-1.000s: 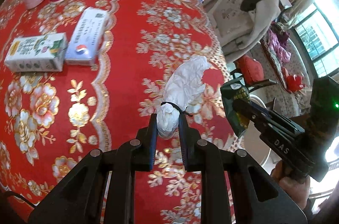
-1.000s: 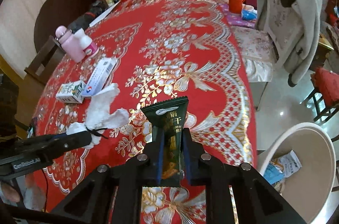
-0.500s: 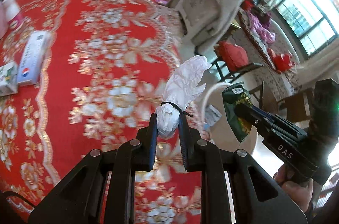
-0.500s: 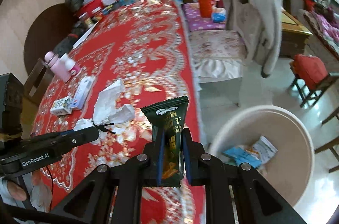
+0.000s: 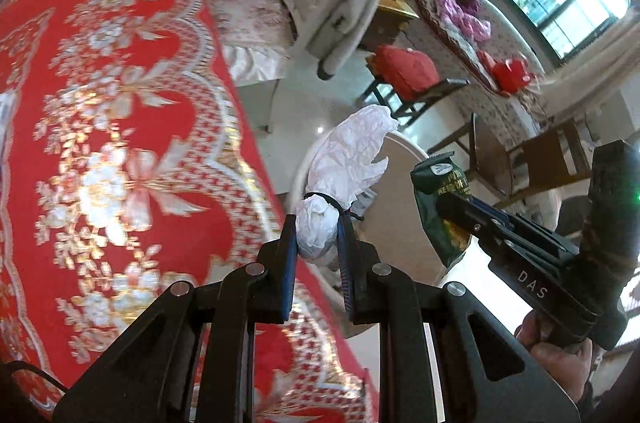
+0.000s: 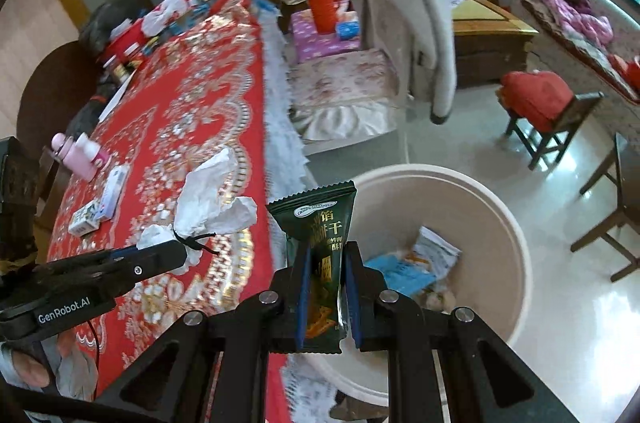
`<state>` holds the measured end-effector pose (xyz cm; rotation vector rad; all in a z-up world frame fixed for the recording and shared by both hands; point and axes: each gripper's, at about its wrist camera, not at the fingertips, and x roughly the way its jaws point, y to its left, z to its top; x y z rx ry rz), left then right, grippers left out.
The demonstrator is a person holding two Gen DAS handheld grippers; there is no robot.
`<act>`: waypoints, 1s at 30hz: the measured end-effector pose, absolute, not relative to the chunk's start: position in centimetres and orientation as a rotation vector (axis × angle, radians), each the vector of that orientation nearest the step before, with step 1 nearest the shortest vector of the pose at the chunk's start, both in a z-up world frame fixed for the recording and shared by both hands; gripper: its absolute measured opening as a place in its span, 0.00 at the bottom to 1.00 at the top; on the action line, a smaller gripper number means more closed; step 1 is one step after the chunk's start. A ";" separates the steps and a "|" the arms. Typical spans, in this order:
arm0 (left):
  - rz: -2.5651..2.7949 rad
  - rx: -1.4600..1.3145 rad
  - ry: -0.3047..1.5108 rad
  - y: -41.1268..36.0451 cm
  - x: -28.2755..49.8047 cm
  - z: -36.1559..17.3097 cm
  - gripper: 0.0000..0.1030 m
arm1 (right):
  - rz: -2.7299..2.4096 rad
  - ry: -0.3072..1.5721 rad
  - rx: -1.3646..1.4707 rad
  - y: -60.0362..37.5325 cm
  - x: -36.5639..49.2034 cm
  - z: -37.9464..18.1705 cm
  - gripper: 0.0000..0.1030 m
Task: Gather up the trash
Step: 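Carry the snack packet and tissue bundle over the white bucket, then open both grippers to drop the packet and tissue into the bucket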
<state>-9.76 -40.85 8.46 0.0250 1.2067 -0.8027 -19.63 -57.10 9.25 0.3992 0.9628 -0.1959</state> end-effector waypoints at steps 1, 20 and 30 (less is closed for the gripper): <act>-0.809 0.030 1.211 -41.3 -9.9 8.3 0.16 | -0.204 0.964 0.404 -57.5 -19.9 9.1 0.15; -0.826 0.097 1.283 -46.8 -12.0 5.3 0.16 | -0.269 1.021 0.468 -62.6 -22.2 6.5 0.15; -0.818 0.109 1.306 -47.8 -12.4 4.1 0.16 | -0.272 1.040 0.483 -63.6 -22.1 5.6 0.15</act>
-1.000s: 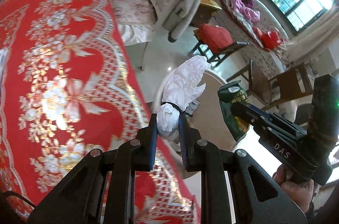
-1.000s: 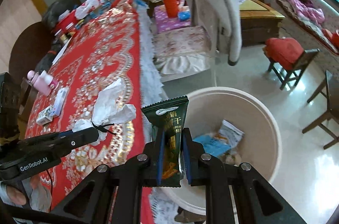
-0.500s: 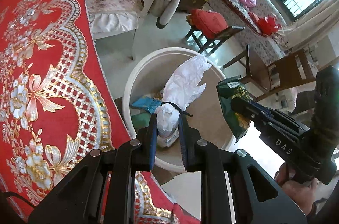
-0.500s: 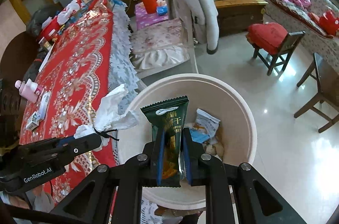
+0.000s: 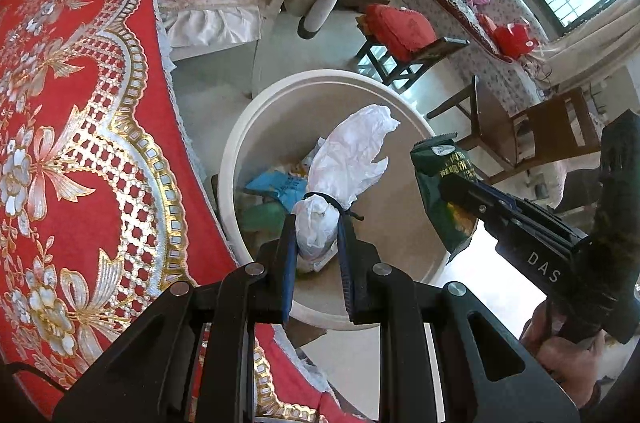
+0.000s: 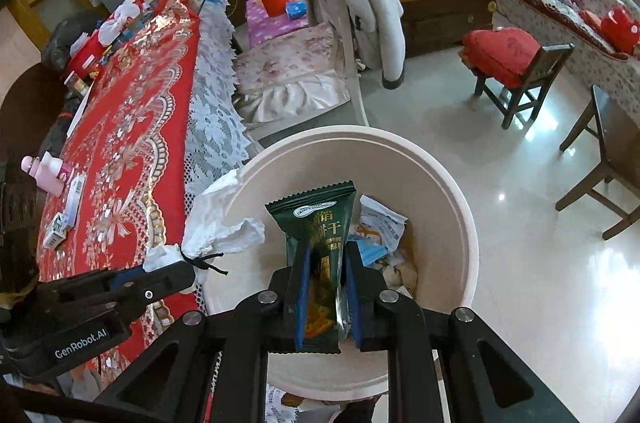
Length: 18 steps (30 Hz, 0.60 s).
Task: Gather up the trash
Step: 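Open both grippers to drop the packet and tissue into the bucket, then move both open grippers back over the table toward the boxes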
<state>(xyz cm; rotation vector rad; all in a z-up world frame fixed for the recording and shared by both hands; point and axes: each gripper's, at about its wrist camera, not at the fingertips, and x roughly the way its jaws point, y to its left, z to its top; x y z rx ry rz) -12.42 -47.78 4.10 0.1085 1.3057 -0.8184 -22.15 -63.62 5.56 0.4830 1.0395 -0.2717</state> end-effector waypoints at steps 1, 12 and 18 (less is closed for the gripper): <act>-0.820 0.108 1.307 -47.9 -12.5 4.1 0.16 | -0.273 1.040 0.486 -63.8 -22.2 5.5 0.15; -0.845 0.087 1.330 -48.2 -12.5 3.8 0.41 | -0.299 1.070 0.512 -64.5 -21.9 4.8 0.36; -0.810 0.088 1.303 -46.6 -12.0 4.2 0.41 | -0.284 1.074 0.507 -64.0 -21.5 4.9 0.36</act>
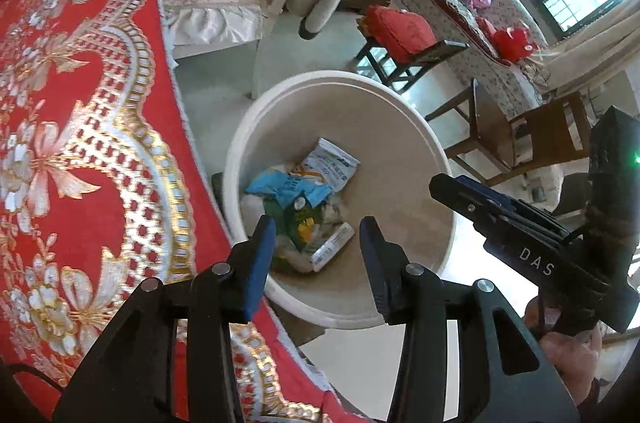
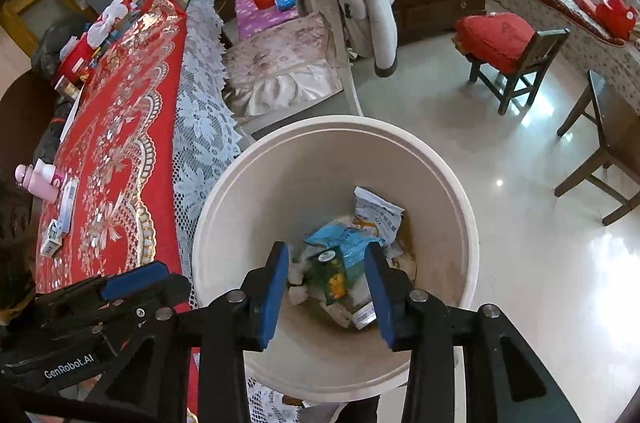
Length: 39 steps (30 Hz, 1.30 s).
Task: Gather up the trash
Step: 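Move both open grippers back over the table toward the boxes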
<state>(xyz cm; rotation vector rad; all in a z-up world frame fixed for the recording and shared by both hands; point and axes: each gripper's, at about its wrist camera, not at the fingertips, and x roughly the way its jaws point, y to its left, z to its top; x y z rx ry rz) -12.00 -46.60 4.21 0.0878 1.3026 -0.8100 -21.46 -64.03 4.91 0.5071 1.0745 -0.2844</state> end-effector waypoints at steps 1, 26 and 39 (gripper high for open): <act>-0.803 0.089 1.297 -46.3 -12.0 4.3 0.41 | -0.282 1.075 0.505 -63.9 -21.3 4.9 0.36; -0.448 -0.089 1.244 -25.6 -4.9 5.1 0.41 | 0.027 1.113 0.367 -47.8 -10.3 5.5 0.40; -0.267 -0.255 1.157 -13.0 6.9 6.6 0.41 | 0.133 1.141 0.296 -39.0 -6.1 5.6 0.40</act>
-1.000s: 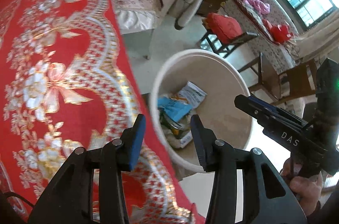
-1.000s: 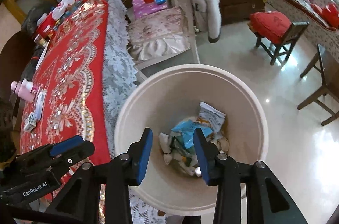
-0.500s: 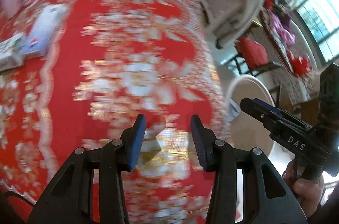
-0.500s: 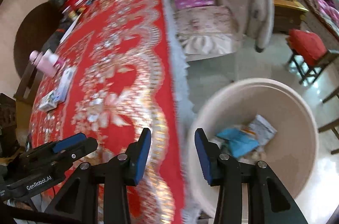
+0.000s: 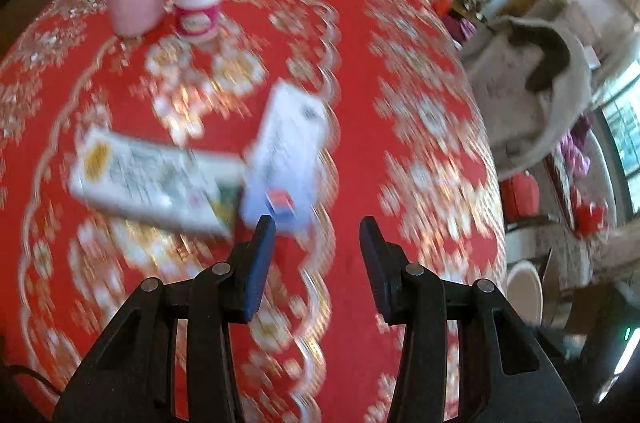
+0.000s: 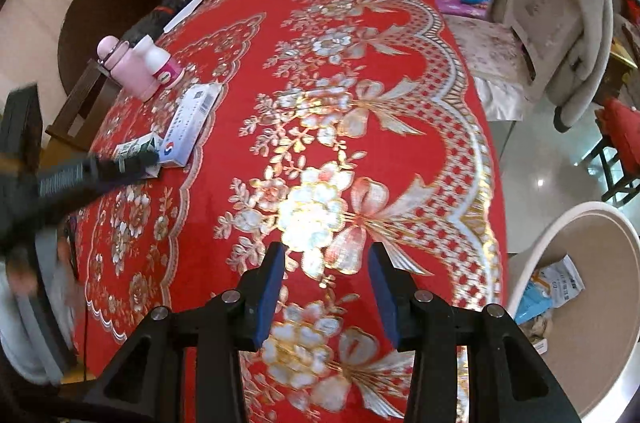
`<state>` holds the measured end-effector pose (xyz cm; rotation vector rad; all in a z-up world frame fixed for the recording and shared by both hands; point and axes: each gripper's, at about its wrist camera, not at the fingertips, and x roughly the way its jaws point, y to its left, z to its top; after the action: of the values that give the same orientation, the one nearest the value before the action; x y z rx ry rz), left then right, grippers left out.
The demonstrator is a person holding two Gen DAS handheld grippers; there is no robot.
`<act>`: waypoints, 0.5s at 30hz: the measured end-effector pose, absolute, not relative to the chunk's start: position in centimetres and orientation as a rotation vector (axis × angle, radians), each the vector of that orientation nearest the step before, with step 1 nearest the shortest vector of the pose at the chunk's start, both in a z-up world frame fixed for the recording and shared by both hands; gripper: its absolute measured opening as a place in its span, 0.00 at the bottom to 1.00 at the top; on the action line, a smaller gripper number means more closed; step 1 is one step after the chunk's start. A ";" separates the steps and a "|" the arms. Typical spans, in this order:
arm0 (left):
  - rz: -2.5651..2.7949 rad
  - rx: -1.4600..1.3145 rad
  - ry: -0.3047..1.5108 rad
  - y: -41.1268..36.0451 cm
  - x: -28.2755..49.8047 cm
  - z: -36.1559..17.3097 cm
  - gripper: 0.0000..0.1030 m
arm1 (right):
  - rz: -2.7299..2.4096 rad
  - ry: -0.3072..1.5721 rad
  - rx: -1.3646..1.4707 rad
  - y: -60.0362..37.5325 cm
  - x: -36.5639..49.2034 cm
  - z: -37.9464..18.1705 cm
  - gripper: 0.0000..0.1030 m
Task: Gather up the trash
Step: 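Move both open grippers back over the table toward the boxes, then grasp the white milk carton with the left gripper while the right grasps the medicine box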
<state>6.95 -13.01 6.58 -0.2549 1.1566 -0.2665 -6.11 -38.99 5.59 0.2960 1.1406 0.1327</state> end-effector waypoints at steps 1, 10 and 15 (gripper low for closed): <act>-0.261 -0.268 1.155 -12.4 8.1 6.5 0.41 | 0.130 1.142 0.300 -38.8 -5.9 5.6 0.40; -0.309 -0.242 1.261 -11.0 13.5 3.6 0.41 | 0.099 1.183 0.303 -37.4 -5.2 4.8 0.41; -0.411 -0.195 1.347 -9.8 11.0 3.7 0.40 | 0.110 1.192 0.306 -36.4 -4.0 4.7 0.41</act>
<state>11.01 -9.80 3.74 -0.1947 1.3469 -0.4110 -3.96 -36.35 4.69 0.3060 1.1921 0.1096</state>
